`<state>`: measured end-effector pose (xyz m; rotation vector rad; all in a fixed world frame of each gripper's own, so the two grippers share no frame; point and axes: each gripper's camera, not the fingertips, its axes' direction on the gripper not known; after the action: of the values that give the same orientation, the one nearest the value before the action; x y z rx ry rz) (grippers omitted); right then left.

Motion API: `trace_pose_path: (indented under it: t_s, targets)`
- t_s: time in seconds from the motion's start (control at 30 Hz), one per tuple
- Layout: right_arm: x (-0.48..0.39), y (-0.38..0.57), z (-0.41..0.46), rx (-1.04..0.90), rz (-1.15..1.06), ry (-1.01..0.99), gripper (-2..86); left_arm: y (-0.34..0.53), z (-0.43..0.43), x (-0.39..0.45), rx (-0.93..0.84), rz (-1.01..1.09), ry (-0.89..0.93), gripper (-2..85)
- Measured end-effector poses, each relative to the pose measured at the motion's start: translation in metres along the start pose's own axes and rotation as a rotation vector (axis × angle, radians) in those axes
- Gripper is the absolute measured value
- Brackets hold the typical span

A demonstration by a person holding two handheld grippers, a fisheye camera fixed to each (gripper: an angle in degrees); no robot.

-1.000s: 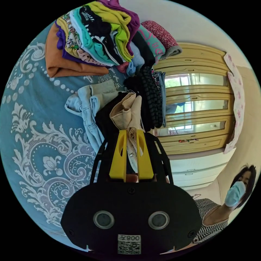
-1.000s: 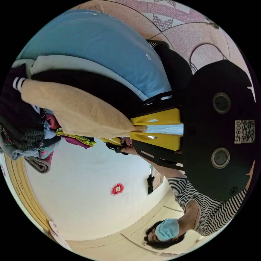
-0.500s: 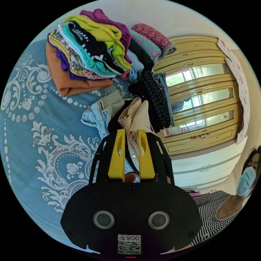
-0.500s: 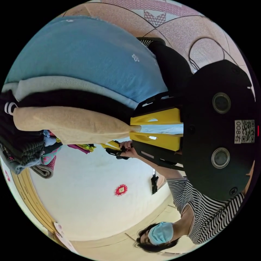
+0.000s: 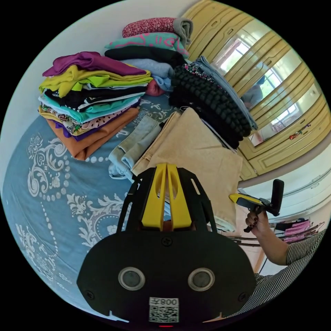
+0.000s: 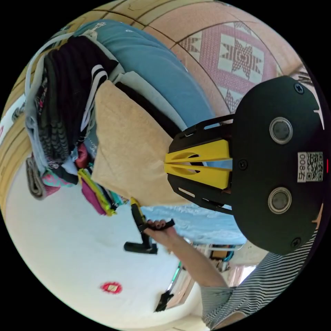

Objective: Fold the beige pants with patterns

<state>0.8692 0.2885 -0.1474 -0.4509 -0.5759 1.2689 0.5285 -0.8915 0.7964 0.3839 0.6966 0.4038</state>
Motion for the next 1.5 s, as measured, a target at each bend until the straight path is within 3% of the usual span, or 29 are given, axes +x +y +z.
trace_pose_path:
  t_s: [0.17,0.33,0.53,0.77,1.03,1.27,1.43,1.5]
  targets:
    - [-0.044,0.001,-0.006,0.005,-0.016,0.047,0.1,0.011,0.034,0.01,0.014,0.035,-0.023,0.2]
    - [-0.123,-0.017,-0.03,0.081,-0.217,0.186,0.1,0.036,0.048,0.036,0.12,0.133,-0.125,0.2]
    - [-0.209,-0.09,0.003,0.115,-0.436,0.291,0.1,0.051,0.096,0.049,0.038,0.213,-0.275,0.2]
    - [-0.254,-0.159,0.084,-0.078,-0.445,0.387,0.0,0.066,0.124,0.055,0.048,0.26,-0.367,0.2]
    - [-0.298,-0.154,0.076,-0.06,-0.457,0.388,0.2,0.086,0.118,0.04,0.076,0.172,-0.24,0.1]
    - [-0.331,-0.092,0.002,-0.064,-0.489,0.16,0.2,0.117,0.079,0.052,0.189,0.198,-0.172,0.2]
    - [-0.342,-0.015,0.009,-0.191,-0.508,0.17,0.2,0.125,0.105,0.052,0.022,0.229,-0.183,0.2]
    - [-0.342,-0.004,0.014,-0.143,-0.476,0.16,0.2,0.129,0.097,0.049,0.06,0.216,-0.17,0.2]
